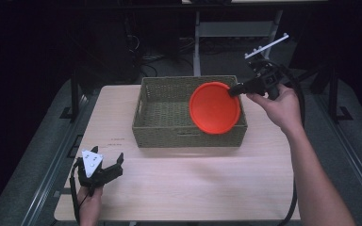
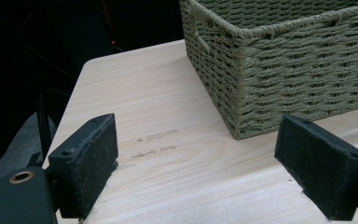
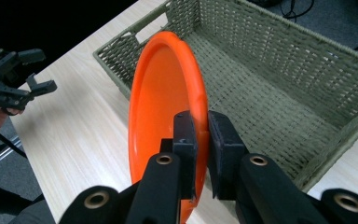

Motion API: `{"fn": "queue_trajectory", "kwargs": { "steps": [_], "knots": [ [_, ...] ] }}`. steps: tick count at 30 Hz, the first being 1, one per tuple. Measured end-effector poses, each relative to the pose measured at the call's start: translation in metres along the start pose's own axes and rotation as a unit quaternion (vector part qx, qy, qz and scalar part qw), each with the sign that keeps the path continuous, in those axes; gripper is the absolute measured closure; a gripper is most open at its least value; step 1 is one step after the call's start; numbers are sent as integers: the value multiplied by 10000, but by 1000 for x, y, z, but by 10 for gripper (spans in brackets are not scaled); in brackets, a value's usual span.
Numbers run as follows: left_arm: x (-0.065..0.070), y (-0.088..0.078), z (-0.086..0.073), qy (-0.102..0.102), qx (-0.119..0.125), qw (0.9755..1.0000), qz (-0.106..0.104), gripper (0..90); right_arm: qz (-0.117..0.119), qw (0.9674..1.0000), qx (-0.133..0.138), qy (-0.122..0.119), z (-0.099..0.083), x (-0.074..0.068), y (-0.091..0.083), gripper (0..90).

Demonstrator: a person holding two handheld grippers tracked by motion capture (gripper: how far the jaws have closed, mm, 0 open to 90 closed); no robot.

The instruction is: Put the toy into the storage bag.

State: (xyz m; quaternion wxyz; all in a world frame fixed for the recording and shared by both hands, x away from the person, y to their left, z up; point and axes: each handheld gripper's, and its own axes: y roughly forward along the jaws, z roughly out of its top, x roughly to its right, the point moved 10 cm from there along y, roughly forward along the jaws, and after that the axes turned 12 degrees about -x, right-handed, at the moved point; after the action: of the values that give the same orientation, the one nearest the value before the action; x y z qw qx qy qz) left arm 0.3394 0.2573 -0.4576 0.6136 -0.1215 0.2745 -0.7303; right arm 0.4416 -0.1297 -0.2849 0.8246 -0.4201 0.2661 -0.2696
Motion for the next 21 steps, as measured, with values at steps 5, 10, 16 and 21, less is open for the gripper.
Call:
{"fn": "queue_trajectory", "kwargs": {
  "steps": [5,10,16,21],
  "knots": [
    [0,0,-1,7,-6,10000,-7,127,-35,10000,12,38,13,5,-2,822],
    [-1,0,0,-21,17,10000,-6,127,-91,9999,95,88,21,10,-2,822],
    [-2,-1,0,-25,26,10000,4,128,-139,9997,82,172,33,20,4,822],
    [-2,0,0,-27,37,10000,7,127,-168,9995,18,283,43,32,14,822]
  ]
}}
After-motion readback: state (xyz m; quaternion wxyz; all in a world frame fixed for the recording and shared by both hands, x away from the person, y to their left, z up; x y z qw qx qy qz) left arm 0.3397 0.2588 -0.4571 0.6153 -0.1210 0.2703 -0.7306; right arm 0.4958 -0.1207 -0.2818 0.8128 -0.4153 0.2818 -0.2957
